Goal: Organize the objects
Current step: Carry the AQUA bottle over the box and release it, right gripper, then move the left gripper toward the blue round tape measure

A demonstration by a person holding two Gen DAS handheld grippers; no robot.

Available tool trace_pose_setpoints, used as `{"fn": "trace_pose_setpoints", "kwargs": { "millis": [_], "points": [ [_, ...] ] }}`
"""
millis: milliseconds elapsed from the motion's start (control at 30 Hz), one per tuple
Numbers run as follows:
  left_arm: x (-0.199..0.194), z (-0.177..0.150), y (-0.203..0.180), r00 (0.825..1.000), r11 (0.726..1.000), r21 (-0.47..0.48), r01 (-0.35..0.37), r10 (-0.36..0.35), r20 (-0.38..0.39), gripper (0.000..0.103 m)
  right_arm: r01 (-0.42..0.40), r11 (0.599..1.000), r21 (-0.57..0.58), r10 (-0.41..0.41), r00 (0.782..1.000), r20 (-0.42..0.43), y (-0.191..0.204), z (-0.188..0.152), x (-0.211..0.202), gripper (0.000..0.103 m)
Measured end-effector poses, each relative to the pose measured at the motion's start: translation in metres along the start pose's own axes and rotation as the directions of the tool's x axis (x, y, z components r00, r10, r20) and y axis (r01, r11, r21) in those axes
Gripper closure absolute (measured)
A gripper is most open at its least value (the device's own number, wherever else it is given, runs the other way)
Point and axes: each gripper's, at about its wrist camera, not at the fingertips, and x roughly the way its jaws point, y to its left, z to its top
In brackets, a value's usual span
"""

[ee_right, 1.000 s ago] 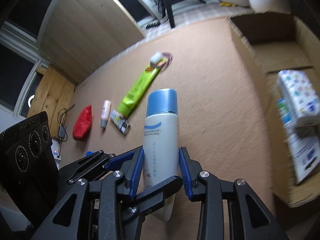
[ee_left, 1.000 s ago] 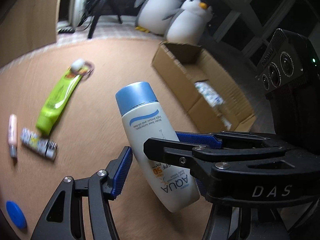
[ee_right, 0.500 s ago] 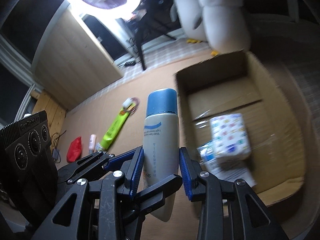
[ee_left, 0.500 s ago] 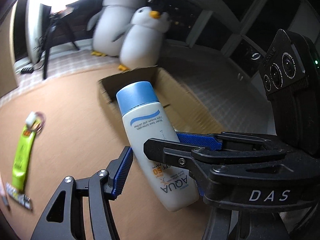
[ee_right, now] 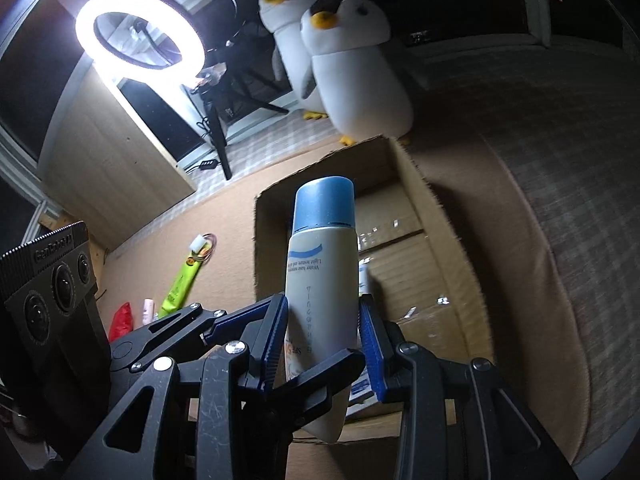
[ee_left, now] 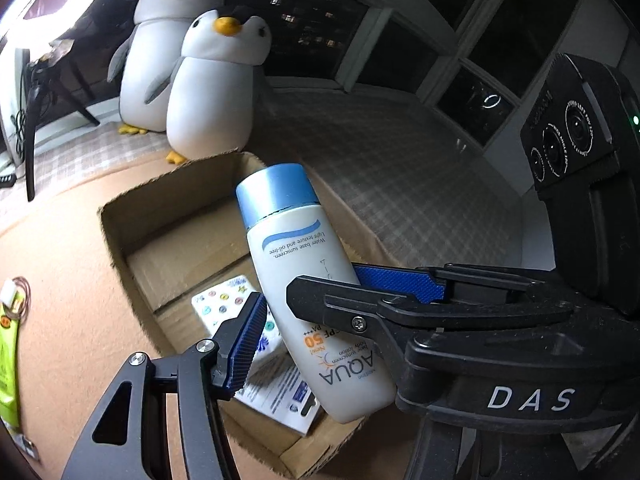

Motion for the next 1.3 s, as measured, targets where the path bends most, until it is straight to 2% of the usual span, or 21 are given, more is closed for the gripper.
{"fn": "trace_pose_setpoints", "kwargs": {
  "millis": [67, 133, 200, 400, 800, 1067, 1300],
  "points": [
    [0.000, 0.003, -0.003, 1.000, 1.000, 0.007, -0.025, 0.025, 0.007, 0.030, 0.013, 1.000, 0.001, -0.013, 1.000, 0.011, -0.004, 0.002, -0.001, 0.066],
    [-0.003, 0.003, -0.005, 0.999, 0.999, 0.013, -0.047, 0.047, 0.027, 0.023, 0.030, 1.000, -0.003, -0.030, 0.999, 0.025, -0.005, 0.004, -0.003, 0.047],
    [-0.007, 0.001, -0.005, 0.998, 0.998, 0.019, -0.058, 0.057, 0.032, 0.023, 0.046, 0.999, -0.004, -0.046, 0.998, 0.049, -0.007, 0.004, -0.007, 0.041],
    [-0.015, -0.006, 0.005, 0.996, 0.996, 0.019, -0.082, 0.081, 0.030, 0.023, 0.036, 0.999, 0.023, -0.036, 0.999, 0.035, -0.012, 0.000, -0.006, 0.040],
    [-0.056, -0.038, 0.040, 0.991, 0.991, -0.023, -0.133, 0.134, 0.025, 0.023, 0.001, 1.000, 0.027, -0.001, 0.999, 0.032, 0.011, -0.020, 0.005, 0.040],
    [-0.105, -0.087, 0.086, 0.982, 0.976, -0.105, -0.189, 0.191, 0.011, 0.023, -0.035, 0.999, 0.015, 0.035, 0.999, 0.022, 0.034, -0.043, 0.021, 0.040],
    [-0.148, -0.136, 0.135, 0.968, 0.948, -0.198, -0.250, 0.252, -0.013, 0.023, -0.069, 0.996, -0.054, 0.070, 0.997, 0.014, 0.073, -0.064, 0.041, 0.040]
  ]
}}
